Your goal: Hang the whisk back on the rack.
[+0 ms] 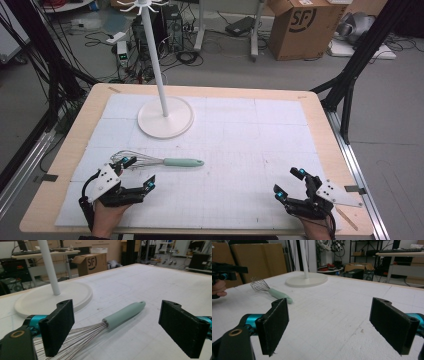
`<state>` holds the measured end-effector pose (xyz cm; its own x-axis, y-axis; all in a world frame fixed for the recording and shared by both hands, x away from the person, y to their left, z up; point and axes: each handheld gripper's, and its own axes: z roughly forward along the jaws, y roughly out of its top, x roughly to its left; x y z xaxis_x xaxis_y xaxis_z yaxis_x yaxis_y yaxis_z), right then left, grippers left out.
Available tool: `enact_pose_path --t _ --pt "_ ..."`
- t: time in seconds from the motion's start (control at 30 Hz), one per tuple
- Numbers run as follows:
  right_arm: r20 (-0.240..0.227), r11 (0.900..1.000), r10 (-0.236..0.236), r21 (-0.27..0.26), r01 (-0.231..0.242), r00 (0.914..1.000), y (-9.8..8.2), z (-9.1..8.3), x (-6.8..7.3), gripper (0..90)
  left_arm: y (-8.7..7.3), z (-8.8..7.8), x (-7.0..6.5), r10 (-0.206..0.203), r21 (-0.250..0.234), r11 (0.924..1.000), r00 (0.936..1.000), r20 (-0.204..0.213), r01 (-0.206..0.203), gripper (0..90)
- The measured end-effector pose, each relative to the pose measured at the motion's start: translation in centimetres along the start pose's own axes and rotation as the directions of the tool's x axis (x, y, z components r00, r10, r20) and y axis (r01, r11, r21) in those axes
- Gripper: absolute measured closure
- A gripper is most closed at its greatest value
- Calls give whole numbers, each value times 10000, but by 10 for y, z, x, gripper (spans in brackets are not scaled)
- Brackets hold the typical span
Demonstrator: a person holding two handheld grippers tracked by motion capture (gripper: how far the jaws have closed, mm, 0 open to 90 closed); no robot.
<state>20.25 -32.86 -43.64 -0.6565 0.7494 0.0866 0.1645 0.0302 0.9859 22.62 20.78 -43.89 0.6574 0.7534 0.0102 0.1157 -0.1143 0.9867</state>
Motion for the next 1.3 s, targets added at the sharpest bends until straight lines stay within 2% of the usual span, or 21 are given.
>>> enact_pose_path --t 0.03,0.13,0.23,0.27,0.37,0.4,0.5,0.57,0.6,0.63,0.67,0.7,0.8,0.9,1.0,1.07,1.13,1.17,1.2,1.27,1.3 --pt "-39 10000 50 18 -50 10000 0 0 0 150 2 3 0 -5 69 10000 9999 104 4 138" --pt "-56 10000 -30 14 30 10000 0 1 0 150 13 12 1 368 224 9990 9985 403 -377 137" --pt "-73 10000 -87 0 87 9999 0 1 0 150 24 22 8 833 575 9945 9945 636 -870 137" --pt "-73 10000 -63 7 63 10000 0 1 0 150 26 25 10 855 727 9932 9935 745 -909 137" --pt "-47 10000 27 26 -27 10000 0 1 -1 150 31 35 22 692 1124 9902 9902 1215 -830 137" --pt "-60 10000 39 32 -38 10000 0 1 -1 150 31 35 22 692 1124 9902 9902 1215 -830 137" --pt "-75 10000 49 56 -48 10000 -1 2 -1 150 32 40 26 567 1293 9886 9862 1555 -773 139" --pt "-61 9999 63 85 -63 10000 -1 2 -1 150 31 46 30 405 1584 9848 9810 1897 -713 139" --pt "-61 9999 63 85 -63 10000 -1 2 -1 150 31 46 30 405 1584 9848 9810 1897 -713 140" --pt "-66 9999 73 76 -72 10000 -1 2 -1 150 31 47 31 353 1714 9827 9794 1987 -702 141" --pt "-70 10000 58 68 -58 10000 -1 3 -1 150 34 51 33 395 1955 9773 9765 2117 -820 141" --pt "-70 10000 58 68 -58 10000 -1 3 -1 150 34 51 33 395 1955 9773 9765 2117 -820 143" --pt "-102 10000 -9 93 10 9999 -1 3 -1 150 40 56 37 360 2046 9748 9676 2497 -891 160" --pt "-117 10000 10 80 -9 9999 -1 3 -1 150 44 63 40 373 2294 9677 9594 2794 -1044 178" --pt "-130 10000 29 56 -28 9999 -1 3 -1 150 46 72 42 429 2619 9559 9456 3226 -1328 197" --pt "-146 10000 2 76 -1 9999 -1 3 -1 150 48 80 42 550 2932 9424 9395 3382 -1607 204" --pt "-179 10000 -24 69 25 9998 0 3 -1 150 50 87 43 564 3255 9274 9289 3659 -1845 204" --pt "-181 10000 -4 84 5 9998 0 4 -1 150 52 96 42 747 3697 9005 9191 3869 -2289 206" --pt "-176 10000 -2 92 4 9998 0 4 -1 150 52 96 42 747 3697 9005 9191 3869 -2289 208" --pt "-174 10000 -34 76 35 9998 0 4 -1 150 53 104 42 883 4042 8728 9030 4206 -2736 225" --pt "-103 10000 -18 85 19 9999 0 4 -1 150 53 107 43 968 4241 8552 8957 4341 -2980 244"
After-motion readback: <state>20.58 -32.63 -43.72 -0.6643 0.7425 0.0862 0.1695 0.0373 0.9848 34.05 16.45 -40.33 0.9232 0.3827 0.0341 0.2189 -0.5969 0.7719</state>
